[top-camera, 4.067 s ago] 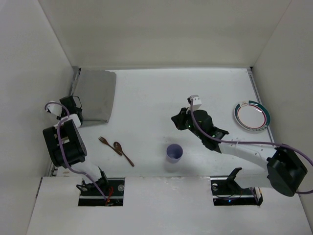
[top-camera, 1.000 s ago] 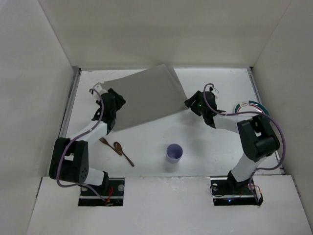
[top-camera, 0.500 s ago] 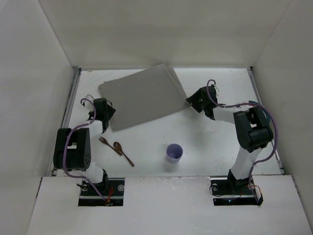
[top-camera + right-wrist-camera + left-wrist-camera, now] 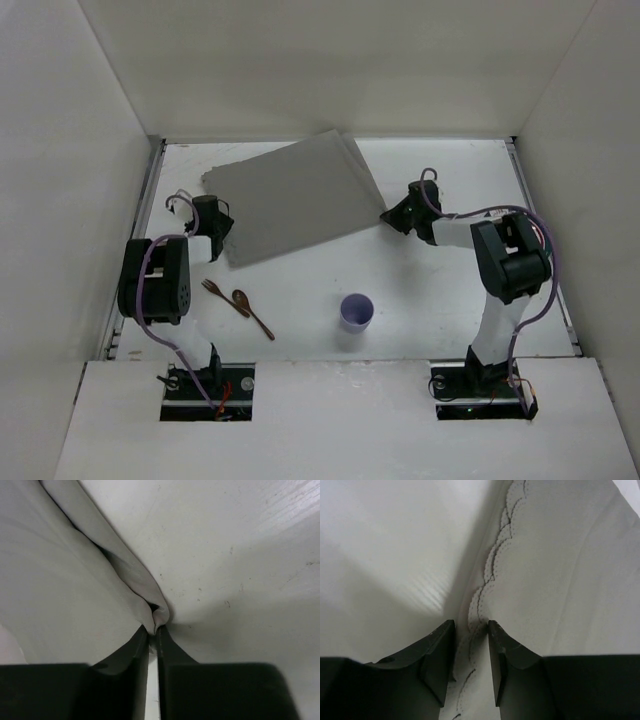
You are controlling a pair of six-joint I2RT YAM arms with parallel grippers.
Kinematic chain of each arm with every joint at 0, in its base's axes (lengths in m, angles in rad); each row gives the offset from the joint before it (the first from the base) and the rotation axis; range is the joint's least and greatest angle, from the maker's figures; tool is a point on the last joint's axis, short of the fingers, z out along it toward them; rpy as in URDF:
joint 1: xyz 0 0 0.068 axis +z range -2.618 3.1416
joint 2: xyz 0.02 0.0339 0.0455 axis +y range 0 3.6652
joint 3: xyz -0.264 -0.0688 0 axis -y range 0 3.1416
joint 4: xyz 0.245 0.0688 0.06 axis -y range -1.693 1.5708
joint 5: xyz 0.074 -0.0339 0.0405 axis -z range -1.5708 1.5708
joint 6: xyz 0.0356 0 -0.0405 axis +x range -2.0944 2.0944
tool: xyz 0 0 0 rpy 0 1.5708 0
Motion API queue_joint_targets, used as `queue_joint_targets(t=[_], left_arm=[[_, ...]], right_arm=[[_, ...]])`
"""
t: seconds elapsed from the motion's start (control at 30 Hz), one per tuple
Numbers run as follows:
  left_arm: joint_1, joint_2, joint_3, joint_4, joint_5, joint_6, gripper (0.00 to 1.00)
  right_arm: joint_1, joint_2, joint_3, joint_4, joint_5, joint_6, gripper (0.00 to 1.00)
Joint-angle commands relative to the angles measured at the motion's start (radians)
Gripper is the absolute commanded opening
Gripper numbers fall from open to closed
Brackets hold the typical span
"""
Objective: Set the dinner table for one person
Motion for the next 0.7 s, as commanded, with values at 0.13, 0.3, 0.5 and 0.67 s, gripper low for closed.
queue_joint_targets(t=[0.13, 0.3, 0.5, 0.67], left_arm=[[-0.077, 0.090, 0.140, -0.006, 0.021, -0.012, 0.27], [-0.168, 0.204, 0.304, -0.014, 0.045, -0.006, 0.26], [-0.217, 0.301, 0.464, -0.068, 0.045, -0.012, 0.25], [-0.220, 0.354, 0.562, -0.115, 0.056, -0.004, 0.24]], right_arm=[[-0.021, -0.154, -0.191, 0.197, 0.071, 0.085, 0.01], [-0.027, -0.281, -0.361, 0.246, 0.108, 0.106, 0.02], [-0.090, -0.326, -0.437, 0.283, 0.061, 0.100, 0.04], [-0.121, -0.331, -0.432, 0.279, 0.058, 0.091, 0.05]])
